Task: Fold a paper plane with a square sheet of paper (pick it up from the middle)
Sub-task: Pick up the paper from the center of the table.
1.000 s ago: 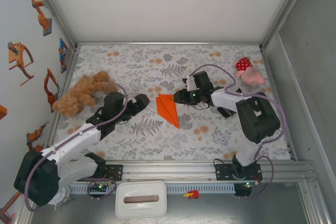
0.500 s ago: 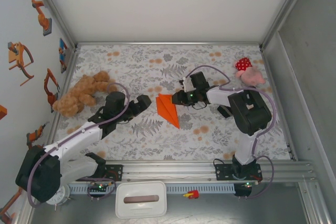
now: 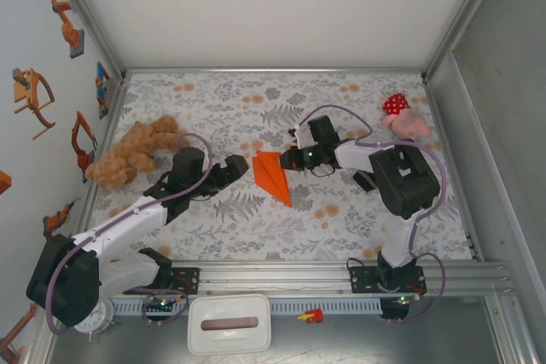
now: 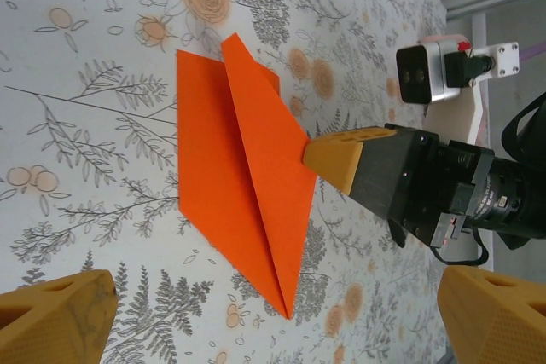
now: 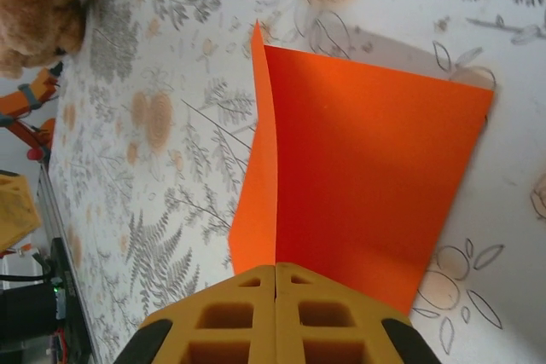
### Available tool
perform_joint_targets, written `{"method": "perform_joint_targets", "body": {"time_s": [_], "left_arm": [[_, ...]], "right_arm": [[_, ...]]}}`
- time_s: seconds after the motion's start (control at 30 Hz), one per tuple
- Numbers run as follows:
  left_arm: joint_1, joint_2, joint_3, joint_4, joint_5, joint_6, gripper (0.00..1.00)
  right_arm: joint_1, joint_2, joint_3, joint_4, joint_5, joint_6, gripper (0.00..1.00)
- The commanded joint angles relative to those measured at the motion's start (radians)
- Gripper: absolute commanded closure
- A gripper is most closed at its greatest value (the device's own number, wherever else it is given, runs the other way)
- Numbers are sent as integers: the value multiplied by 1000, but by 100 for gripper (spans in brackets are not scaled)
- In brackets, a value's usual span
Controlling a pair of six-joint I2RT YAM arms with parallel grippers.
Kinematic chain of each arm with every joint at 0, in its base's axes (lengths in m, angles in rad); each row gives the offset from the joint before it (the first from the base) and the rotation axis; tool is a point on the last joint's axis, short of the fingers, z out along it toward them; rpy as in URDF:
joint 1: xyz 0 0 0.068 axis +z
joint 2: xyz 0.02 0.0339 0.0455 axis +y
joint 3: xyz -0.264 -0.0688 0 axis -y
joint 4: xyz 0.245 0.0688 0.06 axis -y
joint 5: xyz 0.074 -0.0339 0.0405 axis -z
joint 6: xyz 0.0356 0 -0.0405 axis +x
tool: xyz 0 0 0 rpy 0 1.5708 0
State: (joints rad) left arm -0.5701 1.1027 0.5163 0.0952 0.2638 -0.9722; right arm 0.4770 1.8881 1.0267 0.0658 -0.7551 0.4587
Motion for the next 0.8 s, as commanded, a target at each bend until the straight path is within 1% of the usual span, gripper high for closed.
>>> {"method": "perform_joint_targets", "body": {"time_s": [0.0, 0.07, 0.2, 0.27, 0.37, 0.47, 0.53, 0.6, 0.7, 0.77], "left_arm": [[-6, -20, 28, 54, 60, 14, 4], [-7, -21, 24, 101, 86, 2, 4], [-10, -18, 32, 195, 133, -13, 3], [-13, -9, 41, 235, 152, -17, 2], [-17, 8, 65, 275, 175, -14, 0], [-22, 35, 88, 309, 196, 5, 6], [-25, 57, 104, 331, 213, 16, 12], [-27, 74, 117, 330, 207, 30, 16], [-26, 97, 132, 324, 190, 44, 19], [-26, 115, 151, 320, 195, 48, 23]], "right_arm": [[1, -102, -13, 70, -18, 36, 100], [1, -146, -16, 86, -22, 68, 100], [0, -227, -32, 174, -49, 185, 100], [1, -249, -45, 243, -65, 257, 100], [1, -257, -67, 392, -105, 401, 100], [1, -239, -86, 574, -144, 550, 100], [1, -222, -92, 671, -162, 636, 100], [2, -213, -95, 717, -165, 680, 100], [2, -210, -107, 775, -170, 726, 100], [2, -210, -113, 805, -174, 750, 100]]}}
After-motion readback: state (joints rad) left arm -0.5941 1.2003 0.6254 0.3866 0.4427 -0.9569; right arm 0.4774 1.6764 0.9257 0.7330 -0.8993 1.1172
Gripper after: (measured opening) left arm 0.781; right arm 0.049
